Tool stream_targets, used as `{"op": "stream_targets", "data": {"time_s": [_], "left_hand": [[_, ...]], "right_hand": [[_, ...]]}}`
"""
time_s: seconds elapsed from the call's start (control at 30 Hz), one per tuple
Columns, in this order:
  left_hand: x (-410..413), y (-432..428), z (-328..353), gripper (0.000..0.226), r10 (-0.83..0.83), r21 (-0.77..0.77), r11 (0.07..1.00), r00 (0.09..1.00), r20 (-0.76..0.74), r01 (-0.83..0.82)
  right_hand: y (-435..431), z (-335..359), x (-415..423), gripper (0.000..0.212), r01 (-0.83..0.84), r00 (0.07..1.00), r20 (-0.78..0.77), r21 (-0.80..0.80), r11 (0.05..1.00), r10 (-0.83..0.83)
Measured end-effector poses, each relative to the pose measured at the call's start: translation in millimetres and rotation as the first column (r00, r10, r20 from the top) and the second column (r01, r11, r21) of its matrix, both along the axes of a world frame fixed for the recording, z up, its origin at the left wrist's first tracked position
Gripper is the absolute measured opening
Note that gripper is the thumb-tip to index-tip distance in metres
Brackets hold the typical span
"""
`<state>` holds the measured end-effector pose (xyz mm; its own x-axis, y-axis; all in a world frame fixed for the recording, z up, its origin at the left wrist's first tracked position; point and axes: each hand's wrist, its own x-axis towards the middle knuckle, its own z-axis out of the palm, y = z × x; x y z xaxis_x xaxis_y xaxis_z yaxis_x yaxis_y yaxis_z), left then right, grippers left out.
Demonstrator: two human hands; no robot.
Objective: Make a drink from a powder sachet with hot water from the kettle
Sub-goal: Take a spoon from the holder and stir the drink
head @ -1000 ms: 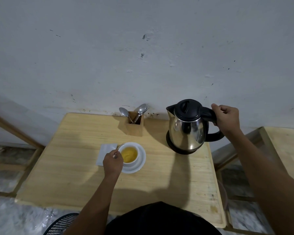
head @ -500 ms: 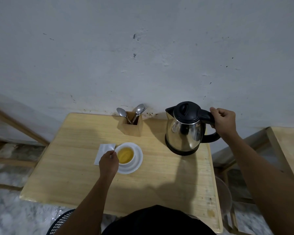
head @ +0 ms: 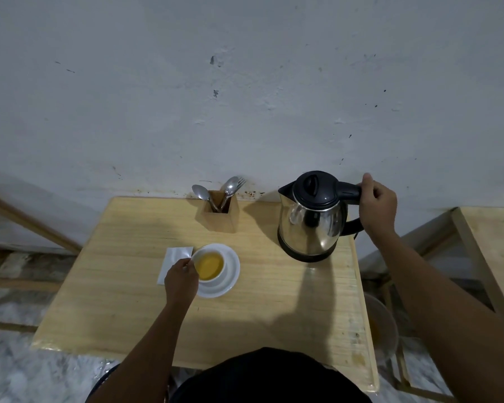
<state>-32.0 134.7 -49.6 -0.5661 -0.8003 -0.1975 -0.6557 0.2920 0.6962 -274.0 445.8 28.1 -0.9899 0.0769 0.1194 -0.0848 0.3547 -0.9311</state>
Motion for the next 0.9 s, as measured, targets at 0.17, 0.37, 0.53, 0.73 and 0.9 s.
{"op": "stream_targets", "data": {"time_s": [0.17,0.37,0.53,0.73,0.9], "left_hand": [[1.5,0.2,2.6,0.03,-0.032,-0.007,0.999,0.999,0.005,0.032],[4.1,-8.0,7.2,0.03,-0.069,0.027,0.997,0.998,0.016,0.068],[4.5,-24.2,6.7,0.027,-0.131,0.121,0.985,0.991,0.028,0.127],[5.1,-47.1,7.1,0.022,-0.226,0.291,0.934,0.974,0.028,0.208],[2.7,-59.8,9.7,0.021,-0.311,0.34,0.896,0.95,0.025,0.284]], "right_hand": [[-14.3,8.0,14.5,0.042,0.143,0.99,-0.016,0.095,0.985,-0.142],[-61.3,33.0,51.9,0.017,0.148,0.926,-0.377,0.374,0.915,0.004],[-122.3,38.7,84.8,0.014,-0.116,0.809,-0.481,0.432,0.894,0.338],[-189.1,31.5,89.9,0.017,-0.544,0.82,0.1,0.439,0.715,0.563],[-239.8,0.7,62.2,0.02,-0.605,0.786,0.309,0.566,0.561,0.536]]}}
